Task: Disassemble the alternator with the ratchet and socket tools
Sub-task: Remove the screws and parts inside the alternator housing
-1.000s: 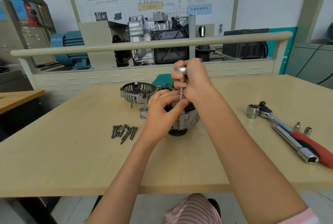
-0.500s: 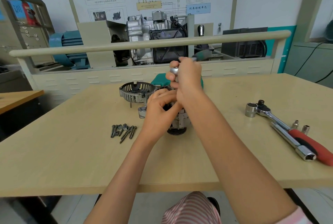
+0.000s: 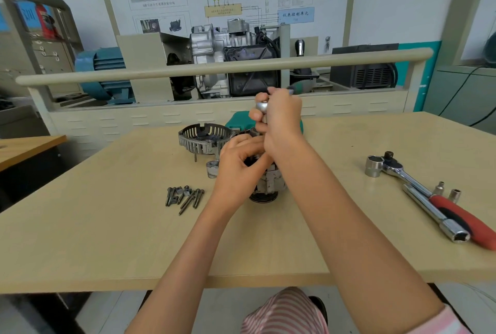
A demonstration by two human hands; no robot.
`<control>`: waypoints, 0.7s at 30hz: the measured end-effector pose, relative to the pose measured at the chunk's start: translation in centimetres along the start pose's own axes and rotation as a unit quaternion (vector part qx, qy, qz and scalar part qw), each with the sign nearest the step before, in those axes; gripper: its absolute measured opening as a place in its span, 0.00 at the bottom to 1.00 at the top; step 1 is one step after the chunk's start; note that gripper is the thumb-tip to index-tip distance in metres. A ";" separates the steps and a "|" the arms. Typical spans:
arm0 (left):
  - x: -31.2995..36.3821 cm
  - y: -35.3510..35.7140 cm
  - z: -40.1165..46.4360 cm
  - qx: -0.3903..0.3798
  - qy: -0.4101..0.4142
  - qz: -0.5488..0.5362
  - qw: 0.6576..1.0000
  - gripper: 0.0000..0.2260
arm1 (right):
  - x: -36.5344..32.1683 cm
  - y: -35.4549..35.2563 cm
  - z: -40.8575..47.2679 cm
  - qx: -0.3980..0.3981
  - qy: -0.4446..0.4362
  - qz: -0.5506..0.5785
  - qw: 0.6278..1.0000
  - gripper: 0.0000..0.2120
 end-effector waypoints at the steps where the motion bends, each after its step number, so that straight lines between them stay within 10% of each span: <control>1: 0.1 0.0 0.0 0.001 -0.002 0.004 1.000 0.09 | 0.1 0.2 0.2 -0.044 0.042 -0.016 0.998 0.12; 6: 0.0 -0.1 0.0 -0.019 -0.002 0.008 1.000 0.13 | 0.2 0.7 0.3 -0.200 0.142 -0.015 0.969 0.10; 13: -0.1 -0.2 0.1 -0.011 -0.007 0.016 1.000 0.14 | -0.1 -0.6 -0.2 0.065 -0.062 0.059 0.994 0.07; 21: -0.4 -0.1 0.0 -0.022 -0.007 -0.002 1.000 0.09 | 0.3 0.7 0.2 -0.214 0.175 0.001 0.961 0.09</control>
Point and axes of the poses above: each hand's wrist, its own z-axis towards the middle knuckle, its own y-axis out of the palm, x = y × z, the point moved 5 cm from there along z, towards the middle knuckle, and after that the axes turned 3 degrees about x, right-handed, at the moved point
